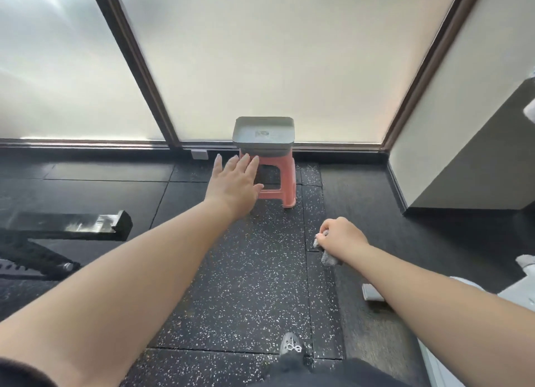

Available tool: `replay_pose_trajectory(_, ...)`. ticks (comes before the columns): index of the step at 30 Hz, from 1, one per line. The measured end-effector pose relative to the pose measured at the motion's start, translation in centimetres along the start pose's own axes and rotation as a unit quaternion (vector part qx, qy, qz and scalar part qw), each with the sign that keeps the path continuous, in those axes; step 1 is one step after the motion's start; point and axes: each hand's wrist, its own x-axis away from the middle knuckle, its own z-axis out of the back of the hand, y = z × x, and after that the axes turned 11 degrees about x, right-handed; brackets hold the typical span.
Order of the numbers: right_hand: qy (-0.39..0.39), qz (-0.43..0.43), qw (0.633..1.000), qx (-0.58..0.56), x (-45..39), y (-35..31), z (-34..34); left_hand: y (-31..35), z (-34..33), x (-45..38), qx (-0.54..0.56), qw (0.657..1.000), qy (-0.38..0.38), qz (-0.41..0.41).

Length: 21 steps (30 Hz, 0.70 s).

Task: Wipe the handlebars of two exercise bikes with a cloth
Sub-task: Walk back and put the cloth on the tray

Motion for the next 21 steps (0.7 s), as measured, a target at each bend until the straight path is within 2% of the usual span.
replay_pose_trajectory(6,0.001,0.015,1.0,-0.003,-8.6,-3.4,3.7,-4.9,2.3,-7.4,-0.005,0.999,0.024,0.024)
replay_pose_trajectory(11,-0.018,0.02,1.0,-0.002,-14.6,-6.7,4.8,-9.8,1.8,-13.1,-0.024,0.999,0.0,0.048)
replay_pose_trajectory(21,0.021,-0.024,0.999,-0.042,-28.4,-12.7,10.4,-18.1,2.9,-30.9,-0.027,1.0,0.009,-0.002)
